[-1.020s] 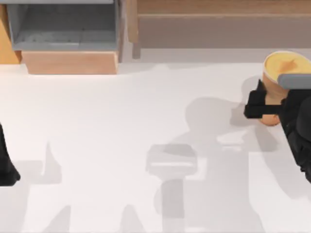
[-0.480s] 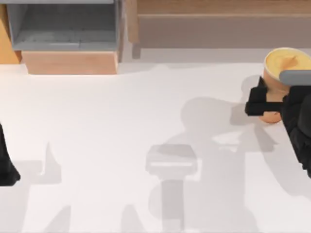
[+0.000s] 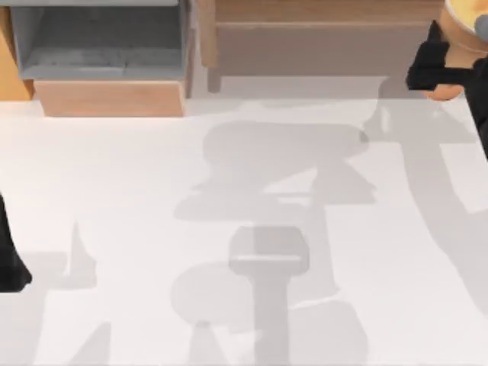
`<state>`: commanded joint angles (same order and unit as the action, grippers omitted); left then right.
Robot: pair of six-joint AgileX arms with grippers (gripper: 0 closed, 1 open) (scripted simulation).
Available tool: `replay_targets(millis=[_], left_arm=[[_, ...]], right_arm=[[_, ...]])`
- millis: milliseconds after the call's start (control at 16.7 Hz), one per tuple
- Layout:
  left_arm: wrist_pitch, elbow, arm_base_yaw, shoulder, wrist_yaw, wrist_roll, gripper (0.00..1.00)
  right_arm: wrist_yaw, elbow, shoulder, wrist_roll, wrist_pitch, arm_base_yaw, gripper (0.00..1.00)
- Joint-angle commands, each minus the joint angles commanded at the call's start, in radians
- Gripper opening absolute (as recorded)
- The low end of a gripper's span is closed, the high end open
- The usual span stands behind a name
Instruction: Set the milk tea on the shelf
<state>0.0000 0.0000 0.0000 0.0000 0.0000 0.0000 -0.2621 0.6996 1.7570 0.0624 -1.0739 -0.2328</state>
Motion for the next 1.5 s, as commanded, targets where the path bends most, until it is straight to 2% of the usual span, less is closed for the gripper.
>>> replay_targets(millis=[360,960,1200,1500], left_arm=[[0.000,0.000,0.000,0.000,0.000,0.000,1.00],[0.000,0.000,0.000,0.000,0.000,0.000,1.00],[0.000,0.000,0.000,0.000,0.000,0.000,1.00],[0.000,0.000,0.000,0.000,0.000,0.000,1.00]], right_arm=[[0.135,0.250,-0.046,-0.033,0.277,0.152,0.00],[0.360,0.605,0.023,-0.081,0.776,0.386,0.00],[0.411,0.688,0.032,-0.090,0.871,0.420,0.00],[0.418,0.701,0.031,-0.091,0.883,0.423,0.00]])
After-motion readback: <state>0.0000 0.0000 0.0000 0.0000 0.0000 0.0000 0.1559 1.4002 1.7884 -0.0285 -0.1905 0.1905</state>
